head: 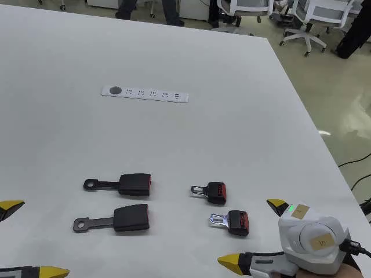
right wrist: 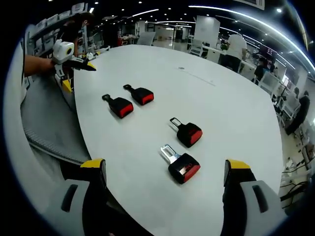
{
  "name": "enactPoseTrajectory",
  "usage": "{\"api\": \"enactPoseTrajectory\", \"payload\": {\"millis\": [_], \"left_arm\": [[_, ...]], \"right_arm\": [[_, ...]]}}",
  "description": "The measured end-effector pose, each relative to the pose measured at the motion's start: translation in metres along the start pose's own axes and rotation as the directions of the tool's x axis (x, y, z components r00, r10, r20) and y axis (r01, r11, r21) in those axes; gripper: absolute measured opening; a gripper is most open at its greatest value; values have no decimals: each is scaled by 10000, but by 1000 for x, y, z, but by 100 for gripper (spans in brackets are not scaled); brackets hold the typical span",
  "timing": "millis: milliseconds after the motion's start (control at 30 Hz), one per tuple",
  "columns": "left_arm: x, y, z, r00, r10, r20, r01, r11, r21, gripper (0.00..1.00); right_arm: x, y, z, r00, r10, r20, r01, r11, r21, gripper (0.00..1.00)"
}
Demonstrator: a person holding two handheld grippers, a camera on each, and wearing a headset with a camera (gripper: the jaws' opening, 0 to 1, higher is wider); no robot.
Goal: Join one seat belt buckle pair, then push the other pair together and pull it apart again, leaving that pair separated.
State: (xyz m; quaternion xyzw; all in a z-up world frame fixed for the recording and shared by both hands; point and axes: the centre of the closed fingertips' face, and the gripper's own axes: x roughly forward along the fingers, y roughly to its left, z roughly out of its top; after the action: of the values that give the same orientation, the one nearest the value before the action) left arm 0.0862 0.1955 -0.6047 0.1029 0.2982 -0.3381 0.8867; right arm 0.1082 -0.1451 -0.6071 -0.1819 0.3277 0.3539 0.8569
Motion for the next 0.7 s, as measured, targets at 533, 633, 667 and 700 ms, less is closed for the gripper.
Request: {"api": "enactPoseTrajectory", "payload": {"millis": [533,633,667,700], "left_arm": [[0,0,-1,10000,-1,-30,2,10000,16,100],[0,-2,1,10000,0,-30,0,10000,18,100],[0,-2,1,10000,0,-32,0,10000,13,100],[0,-2,1,10000,1,-35,-1,10000,15,100]], "right_arm": [[2,1,-1,10000,18,-12,-18,10000,25,99],[2,1,-2,10000,5,-26,-5,10000,38,99],[2,1,-2,10000,3,-32,-3,10000,37,99],[1,1,-3,10000,-8,-38,8,10000,29,99]]}}
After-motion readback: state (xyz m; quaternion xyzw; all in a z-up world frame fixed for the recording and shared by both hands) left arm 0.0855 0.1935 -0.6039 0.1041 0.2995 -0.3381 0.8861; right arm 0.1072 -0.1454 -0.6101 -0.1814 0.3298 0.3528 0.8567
